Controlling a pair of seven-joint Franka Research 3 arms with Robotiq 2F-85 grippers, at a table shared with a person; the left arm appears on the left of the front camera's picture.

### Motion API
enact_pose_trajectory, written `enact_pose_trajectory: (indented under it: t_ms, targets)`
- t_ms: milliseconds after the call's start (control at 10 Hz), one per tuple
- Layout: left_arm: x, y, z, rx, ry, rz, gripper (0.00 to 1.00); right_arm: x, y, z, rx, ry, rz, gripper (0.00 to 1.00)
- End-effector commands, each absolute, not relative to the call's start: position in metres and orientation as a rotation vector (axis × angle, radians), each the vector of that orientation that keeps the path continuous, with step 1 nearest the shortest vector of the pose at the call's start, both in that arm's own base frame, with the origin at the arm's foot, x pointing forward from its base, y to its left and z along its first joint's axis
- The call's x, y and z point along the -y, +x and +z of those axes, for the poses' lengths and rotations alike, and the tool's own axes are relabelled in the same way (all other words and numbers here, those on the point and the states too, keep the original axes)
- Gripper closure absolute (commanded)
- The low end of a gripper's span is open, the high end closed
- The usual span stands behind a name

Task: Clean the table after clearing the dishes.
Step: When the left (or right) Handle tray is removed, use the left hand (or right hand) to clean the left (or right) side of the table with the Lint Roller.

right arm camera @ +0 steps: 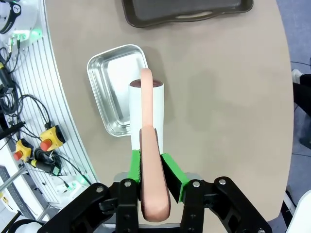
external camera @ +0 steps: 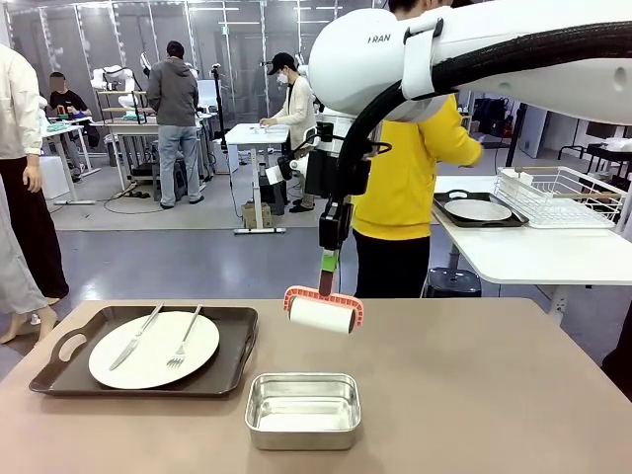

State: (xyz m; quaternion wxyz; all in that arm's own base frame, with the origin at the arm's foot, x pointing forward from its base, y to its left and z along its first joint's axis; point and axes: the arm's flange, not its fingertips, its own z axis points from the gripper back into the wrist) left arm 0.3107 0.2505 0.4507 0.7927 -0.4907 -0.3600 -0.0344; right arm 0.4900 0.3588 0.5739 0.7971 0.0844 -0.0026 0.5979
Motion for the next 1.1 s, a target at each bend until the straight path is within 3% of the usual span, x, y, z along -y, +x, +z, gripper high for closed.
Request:
enact_pose_trajectory:
  t_ms: [0, 100, 200, 500, 900, 1000]
  targets:
    - [-0.251, 0.309, 0.452, 0.787, -1.065, -0.081, 0.00, -0.360, 0.490, 0.577, 0.004, 0.184, 1.287, 0.96]
    - [-0.251, 0.309, 0.452, 0.787, -1.065, -0.081, 0.00, -0.360, 0.490, 0.577, 0.004, 0.184, 1.287, 0.96]
    - [-0.251, 0.309, 0.452, 0.787, -1.065, -0.081, 0.00, -0.359, 0.491, 0.575, 0.008, 0.182, 1.284, 0.77]
    - [-0.251, 0.309, 0.452, 0.787, -1.065, -0.081, 0.00, -0.274, 0.505, 0.579, 0.174, 0.318, 0.900, 0.77]
    - [-0.251, 0.309, 0.452, 0.787, -1.065, -0.081, 0.00, -0.210, 0.517, 0.520, 0.182, 0.496, 0.568, 0.77]
    - [-0.251, 0.309, 0.452, 0.787, -1.065, -0.081, 0.00, -0.202, 0.518, 0.503, 0.251, 0.495, 0.488, 0.77]
